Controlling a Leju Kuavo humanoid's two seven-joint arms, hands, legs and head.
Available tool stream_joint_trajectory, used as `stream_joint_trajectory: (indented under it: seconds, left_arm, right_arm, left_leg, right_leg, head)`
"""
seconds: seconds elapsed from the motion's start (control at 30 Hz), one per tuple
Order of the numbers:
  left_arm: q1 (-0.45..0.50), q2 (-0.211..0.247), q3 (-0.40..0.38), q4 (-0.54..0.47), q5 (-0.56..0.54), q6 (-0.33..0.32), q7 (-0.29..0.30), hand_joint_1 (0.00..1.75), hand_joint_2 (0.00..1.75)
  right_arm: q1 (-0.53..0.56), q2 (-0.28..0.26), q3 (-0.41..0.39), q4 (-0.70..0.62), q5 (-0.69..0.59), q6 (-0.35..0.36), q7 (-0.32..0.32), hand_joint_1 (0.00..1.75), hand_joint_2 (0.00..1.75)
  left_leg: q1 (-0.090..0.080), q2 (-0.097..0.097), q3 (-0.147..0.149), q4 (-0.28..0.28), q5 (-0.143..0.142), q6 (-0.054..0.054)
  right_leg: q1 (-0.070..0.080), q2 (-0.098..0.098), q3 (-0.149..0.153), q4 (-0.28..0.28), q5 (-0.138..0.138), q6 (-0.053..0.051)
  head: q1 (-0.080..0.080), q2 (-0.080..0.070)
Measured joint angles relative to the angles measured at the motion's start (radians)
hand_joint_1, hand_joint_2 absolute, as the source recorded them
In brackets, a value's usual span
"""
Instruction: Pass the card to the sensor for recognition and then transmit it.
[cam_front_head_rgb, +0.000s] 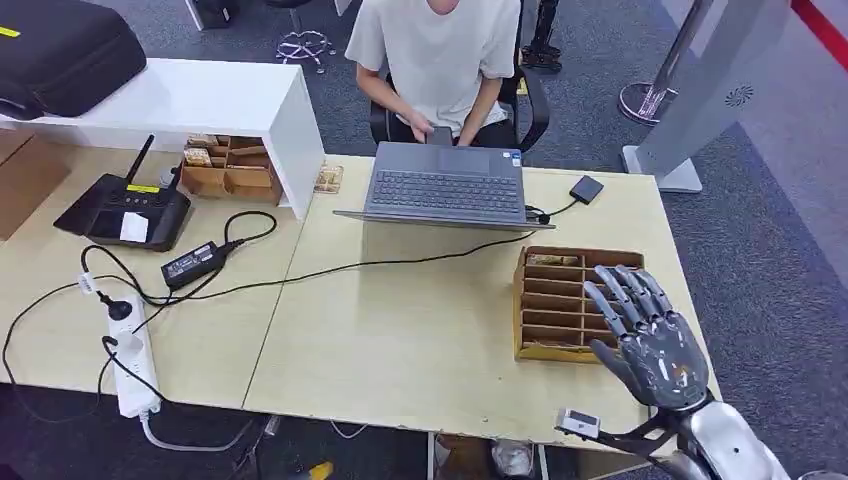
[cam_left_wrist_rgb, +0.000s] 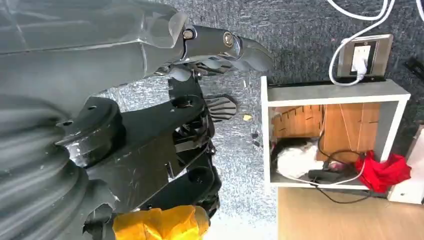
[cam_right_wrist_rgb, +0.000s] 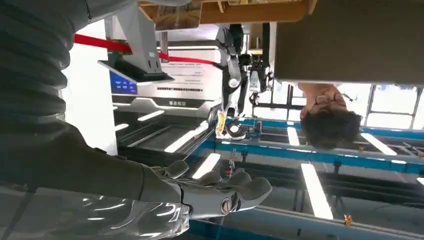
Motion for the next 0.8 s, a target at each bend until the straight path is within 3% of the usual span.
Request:
stream_joint_trajectory:
  seconds: [0.27,0.5,0.8]
  left_arm:
    - [0.002,0.0,0.0,0.0,-0.002,0.0,0.0,0.0,1.75]
    - [0.006,0.0,0.0,0.0,-0.012,0.0,-0.005,0.0,1.75]
    - [0.015,0.007,0.0,0.0,-0.026,-0.006,-0.017,0.0,1.75]
  right_arm:
    - [-0.012,-0.028,0.04,0.023,-0.006,0.006,0.021,0.0,1.75]
    - [-0.072,-0.087,0.123,0.055,-0.065,0.196,0.111,0.0,1.75]
    - [-0.113,-0.133,0.189,0.071,-0.117,0.28,0.139,0.0,1.75]
  left_leg:
    - [0.0,0.0,0.0,0.0,0.0,0.0]
    - [0.0,0.0,0.0,0.0,0.0,0.0]
    - [0.0,0.0,0.001,0.0,0.0,0.0]
  right_leg:
    - [0.0,0.0,0.0,0.0,0.0,0.0]
    - [0.0,0.0,0.0,0.0,0.0,0.0]
    - [0.0,0.0,0.0,0.0,0.0,0.0]
  head:
    - [0.0,0.0]
    - [0.0,0.0]
    - [0.0,0.0]
